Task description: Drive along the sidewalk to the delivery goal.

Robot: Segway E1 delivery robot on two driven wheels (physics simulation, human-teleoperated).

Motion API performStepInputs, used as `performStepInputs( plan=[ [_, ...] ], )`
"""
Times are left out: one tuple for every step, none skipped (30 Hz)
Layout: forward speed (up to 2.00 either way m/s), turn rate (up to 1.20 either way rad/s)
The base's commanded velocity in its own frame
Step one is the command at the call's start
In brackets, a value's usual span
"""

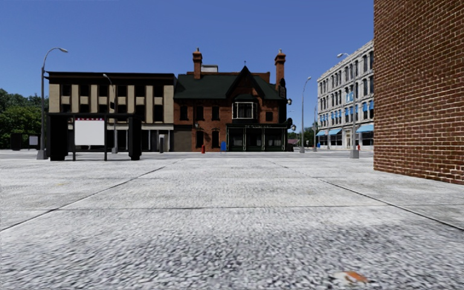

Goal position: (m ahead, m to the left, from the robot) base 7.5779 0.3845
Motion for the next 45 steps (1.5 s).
performStepInputs(
  plan=[
    [2.00,0.00],
    [2.00,0.00],
    [2.00,0.00],
    [2.00,0.00],
    [2.00,0.00],
    [2.00,0.00],
    [2.00,0.06],
    [2.00,0.11],
    [2.00,0.13],
    [2.00,0.13],
    [2.00,0.13],
    [2.00,0.13],
    [2.00,0.13],
    [2.00,0.10],
    [2.00,0.03],
    [2.00,0.00],
    [2.00,0.00],
    [2.00,0.00],
    [2.00,0.00],
    [2.00,0.00],
    [2.00,0.00],
    [2.00,0.00],
    [2.00,0.00],
    [2.00,0.00],
    [2.00,0.00],
    [2.00,0.00],
    [2.00,0.00],
    [2.00,0.00],
    [2.00,0.00],
    [2.00,0.00],
    [2.00,0.00],
    [2.00,0.00],
    [2.00,0.00],
    [2.00,0.00],
    [2.00,0.00],
    [2.00,0.00],
    [2.00,0.00],
    [2.00,0.00],
    [2.00,0.00],
    [2.00,0.00],
    [2.00,0.00],
    [2.00,0.00],
    [2.00,0.00],
    [2.00,0.00],
    [2.00,0.00]
  ],
)
